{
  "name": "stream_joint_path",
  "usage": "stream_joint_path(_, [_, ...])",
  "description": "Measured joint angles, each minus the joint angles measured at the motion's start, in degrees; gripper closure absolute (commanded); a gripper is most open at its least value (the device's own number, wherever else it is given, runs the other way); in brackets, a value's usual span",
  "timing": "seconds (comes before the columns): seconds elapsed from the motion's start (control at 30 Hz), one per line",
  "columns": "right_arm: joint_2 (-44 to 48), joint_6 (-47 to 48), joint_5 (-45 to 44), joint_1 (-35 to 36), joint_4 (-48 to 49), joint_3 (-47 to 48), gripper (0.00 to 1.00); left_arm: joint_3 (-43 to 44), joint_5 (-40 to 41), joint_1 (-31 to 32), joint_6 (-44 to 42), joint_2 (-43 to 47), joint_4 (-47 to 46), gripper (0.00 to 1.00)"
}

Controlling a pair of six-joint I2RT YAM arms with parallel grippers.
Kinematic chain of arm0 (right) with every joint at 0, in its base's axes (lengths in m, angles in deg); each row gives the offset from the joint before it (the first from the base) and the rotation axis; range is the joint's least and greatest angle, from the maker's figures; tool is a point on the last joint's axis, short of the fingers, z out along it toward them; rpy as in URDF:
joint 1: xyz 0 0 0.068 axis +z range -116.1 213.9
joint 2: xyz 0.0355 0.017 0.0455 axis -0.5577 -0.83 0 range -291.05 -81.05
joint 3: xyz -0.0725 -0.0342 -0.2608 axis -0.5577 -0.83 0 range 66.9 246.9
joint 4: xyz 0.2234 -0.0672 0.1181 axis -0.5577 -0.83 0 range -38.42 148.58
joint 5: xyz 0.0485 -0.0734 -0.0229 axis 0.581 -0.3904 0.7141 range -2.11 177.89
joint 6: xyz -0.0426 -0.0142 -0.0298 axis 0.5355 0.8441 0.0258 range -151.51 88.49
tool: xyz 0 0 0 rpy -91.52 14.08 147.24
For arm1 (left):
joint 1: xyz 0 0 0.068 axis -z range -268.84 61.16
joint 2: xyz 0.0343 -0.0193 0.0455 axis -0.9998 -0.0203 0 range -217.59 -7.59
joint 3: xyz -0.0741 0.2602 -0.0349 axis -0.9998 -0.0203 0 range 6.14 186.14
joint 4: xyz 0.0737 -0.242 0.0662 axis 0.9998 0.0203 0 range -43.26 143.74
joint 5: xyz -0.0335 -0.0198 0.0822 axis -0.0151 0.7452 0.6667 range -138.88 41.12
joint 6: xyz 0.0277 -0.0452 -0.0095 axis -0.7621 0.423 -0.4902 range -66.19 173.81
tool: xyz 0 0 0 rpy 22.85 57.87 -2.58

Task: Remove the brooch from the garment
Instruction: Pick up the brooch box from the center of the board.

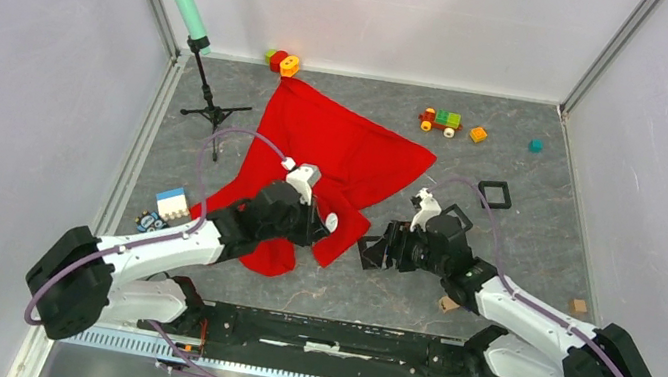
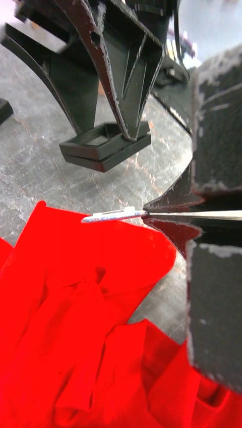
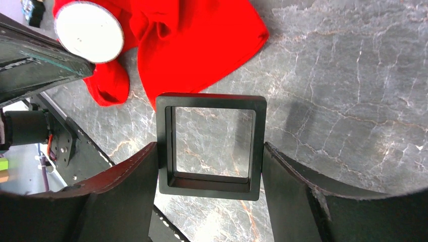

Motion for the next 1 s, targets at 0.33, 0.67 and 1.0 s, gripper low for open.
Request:
stream_joint_path(0.33, [1.5,-1.2,-1.4,0.0,5.2,-1.5,0.33,-2.5,-17.9,-5.2,15.5,0.1,-10.6,0.98])
stream_joint_path(0.67, [1.9,-2.6,-1.4,0.0,7.9,-2.1,0.34,-2.6,-24.3,-6.3,19.7,-2.9,-14.9,0.98])
stream_joint_path(1.0, [2.1,-3.2,-1.2,0.0,8.1,-2.1,0.35,-3.1,-24.9,-7.5,19.9,-4.3,-15.9,0.98])
